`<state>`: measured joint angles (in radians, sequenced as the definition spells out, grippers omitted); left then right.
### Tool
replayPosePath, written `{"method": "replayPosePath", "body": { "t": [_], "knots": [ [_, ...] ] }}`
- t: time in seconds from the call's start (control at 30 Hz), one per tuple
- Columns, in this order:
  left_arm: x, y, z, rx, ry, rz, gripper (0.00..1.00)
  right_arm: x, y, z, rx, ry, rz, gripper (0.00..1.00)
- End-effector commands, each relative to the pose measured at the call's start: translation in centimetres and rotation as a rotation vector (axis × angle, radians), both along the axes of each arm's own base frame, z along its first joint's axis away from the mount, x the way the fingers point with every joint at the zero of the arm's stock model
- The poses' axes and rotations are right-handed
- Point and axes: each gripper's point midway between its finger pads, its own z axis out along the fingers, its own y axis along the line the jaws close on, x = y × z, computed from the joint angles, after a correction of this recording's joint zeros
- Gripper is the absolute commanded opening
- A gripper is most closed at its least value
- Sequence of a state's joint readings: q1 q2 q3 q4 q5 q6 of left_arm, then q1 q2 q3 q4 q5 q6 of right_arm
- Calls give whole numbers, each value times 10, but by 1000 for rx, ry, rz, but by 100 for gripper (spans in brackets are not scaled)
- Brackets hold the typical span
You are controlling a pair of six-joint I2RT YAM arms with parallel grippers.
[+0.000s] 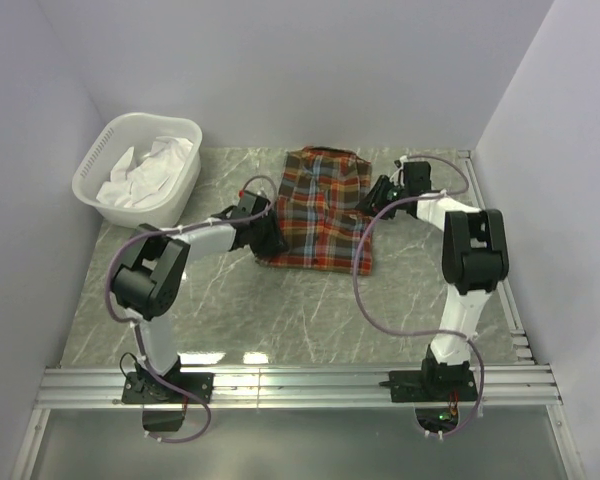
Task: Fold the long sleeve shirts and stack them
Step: Fold the shirt
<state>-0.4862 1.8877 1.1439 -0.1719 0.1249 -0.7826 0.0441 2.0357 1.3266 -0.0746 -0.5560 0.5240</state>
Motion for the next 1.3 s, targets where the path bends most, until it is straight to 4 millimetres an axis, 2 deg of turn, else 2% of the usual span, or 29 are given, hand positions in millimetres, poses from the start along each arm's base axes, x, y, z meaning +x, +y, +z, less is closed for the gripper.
{"method": "replayPosePath", "body": {
  "t": [0.0, 0.03, 0.07, 0.13, 0.17, 0.23, 0.27, 0.3, 0.33, 0.37, 0.43, 0.5, 0.53, 0.57, 0.6, 0.63, 0.7, 0.73, 0.77, 0.8, 0.83, 0.9, 0.93, 0.97, 1.0, 1.07, 1.17, 1.23, 1.27],
  "knots": [
    [-73, 40, -46, 181, 202, 14, 50, -24, 24, 65, -2, -136, 41, 39],
    [-75, 40, -35, 166, 179, 30, 50, -32, 28, 71, -1, -149, 45, 42],
    [-81, 42, -31, 164, 173, 35, 50, -40, 32, 93, 8, -202, 50, 43],
    [-97, 47, -28, 183, 171, 46, 52, -63, 44, 95, 31, -191, 73, 46],
    [-97, 46, -11, 156, 131, 48, 54, -71, 49, 111, 46, -232, 82, 49],
    [-107, 48, 0, 138, 119, 55, 60, -91, 59, 111, 56, -226, 109, 51],
    [-106, 48, 17, 107, 78, 60, 63, -103, 72, 120, 62, -246, 141, 53],
    [-103, 51, 24, 112, 46, 79, 66, -111, 78, 122, 71, -248, 155, 54],
    [-101, 50, 34, 92, 25, 83, 71, -124, 85, 114, 88, -214, 169, 55],
    [-98, 48, 48, 69, -13, 89, 73, -132, 98, 125, 115, -255, 194, 55],
    [-83, 43, 71, 37, -78, 104, 73, -148, 111, 120, 170, -225, 197, 56],
    [-67, 33, 95, -9, -136, 105, 72, -157, 129, 130, 226, -258, 223, 56],
    [-60, 27, 102, -31, -151, 100, 67, -161, 132, 127, 250, -237, 213, 56],
    [-52, 23, 99, -32, -147, 97, 64, -160, 137, 132, 269, -263, 216, 57],
    [-41, 17, 108, -46, -168, 96, 61, -161, 141, 130, 268, -262, 214, 57],
    [-35, 13, 96, -32, -142, 93, 55, -160, 143, 129, 270, -258, 213, 57],
    [-19, 1, 100, -61, -148, 69, 50, -157, 146, 118, 262, -244, 215, 57],
    [-13, -1, 94, -51, -145, 68, 47, -155, 148, 115, 264, -233, 219, 57],
    [-6, -2, 77, -25, -119, 73, 45, -153, 150, 103, 261, -207, 225, 57],
    [6, -3, 78, -26, -126, 83, 43, -153, 153, 97, 265, -193, 231, 57],
    [12, -2, 61, -6, -102, 83, 41, -154, 155, 90, 275, -178, 234, 55],
    [29, -5, 57, -20, -117, 84, 39, -156, 156, 61, 250, -114, 225, 53],
    [34, -6, 52, -16, -115, 80, 36, -158, 154, 47, 234, -80, 211, 52],
    [38, -6, 35, -3, -91, 76, 35, -158, 151, 34, 221, -59, 194, 52],
    [46, -11, 36, -17, -108, 70, 35, -164, 148, 22, 214, -31, 184, 52],
    [53, -15, 21, -13, -106, 55, 34, -166, 143, 8, 191, -13, 168, 52],
    [63, -21, 15, -18, -122, 36, 35, -171, 136, -2, 141, 3, 163, 51],
    [68, -23, 24, -22, -140, 28, 39, -168, 134, 4, 113, -25, 177, 51],
    [67, -22, 38, -29, -159, 29, 41, -170, 133, 11, 105, -30, 186, 51]
  ]
}}
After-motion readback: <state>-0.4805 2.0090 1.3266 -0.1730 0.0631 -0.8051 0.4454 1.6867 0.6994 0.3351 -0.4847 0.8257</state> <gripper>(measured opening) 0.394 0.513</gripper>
